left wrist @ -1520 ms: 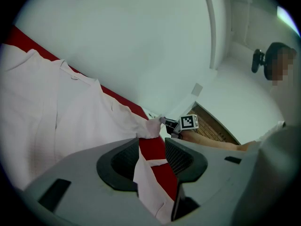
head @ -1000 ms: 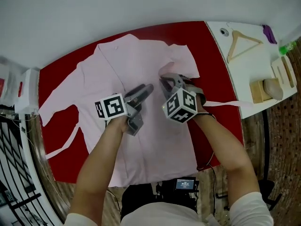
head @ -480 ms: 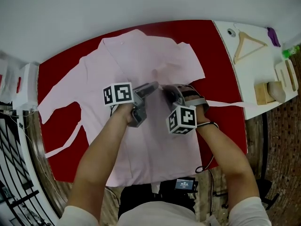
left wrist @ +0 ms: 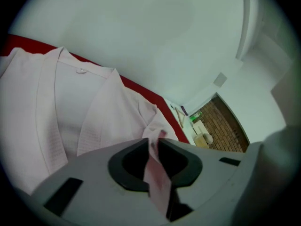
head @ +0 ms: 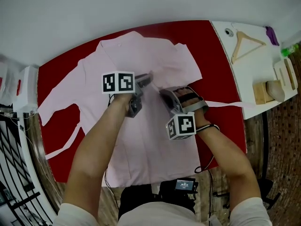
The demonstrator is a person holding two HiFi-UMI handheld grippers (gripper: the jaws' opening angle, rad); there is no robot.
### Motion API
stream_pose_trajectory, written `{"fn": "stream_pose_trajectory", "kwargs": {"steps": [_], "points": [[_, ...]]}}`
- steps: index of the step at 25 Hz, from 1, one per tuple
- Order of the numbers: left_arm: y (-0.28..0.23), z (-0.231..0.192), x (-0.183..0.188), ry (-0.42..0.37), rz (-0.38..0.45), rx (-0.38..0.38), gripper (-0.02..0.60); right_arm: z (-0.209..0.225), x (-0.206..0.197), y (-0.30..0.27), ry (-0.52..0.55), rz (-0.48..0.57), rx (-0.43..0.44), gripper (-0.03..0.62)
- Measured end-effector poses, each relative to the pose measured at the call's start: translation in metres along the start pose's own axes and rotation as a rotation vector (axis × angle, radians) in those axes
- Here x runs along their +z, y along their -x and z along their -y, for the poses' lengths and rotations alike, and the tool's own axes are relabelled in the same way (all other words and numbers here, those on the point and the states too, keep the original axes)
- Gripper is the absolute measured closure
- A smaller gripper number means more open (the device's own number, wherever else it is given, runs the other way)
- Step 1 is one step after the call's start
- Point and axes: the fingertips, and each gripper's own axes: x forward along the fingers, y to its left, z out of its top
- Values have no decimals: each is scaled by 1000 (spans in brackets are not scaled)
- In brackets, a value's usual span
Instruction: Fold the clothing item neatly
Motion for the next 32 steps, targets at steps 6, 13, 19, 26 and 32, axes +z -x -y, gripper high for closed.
{"fn": "stream_pose_trajectory", "kwargs": {"steps": [6, 13, 19, 26, 32], "points": [[31, 38, 36, 20, 211, -154, 571, 25, 8, 17, -62, 23, -98, 571], [97, 82, 48, 1, 380, -268, 571, 51, 47, 58, -132, 98, -215, 571], [153, 98, 27, -2, 462, -250, 571, 46, 83, 88, -175, 188, -235, 571], [189, 75, -16, 35, 455, -172, 571, 3, 117, 89, -164, 215, -135, 571], [184, 27, -54, 60, 344, -93, 571, -46, 127, 66, -166, 133, -40, 569]]}}
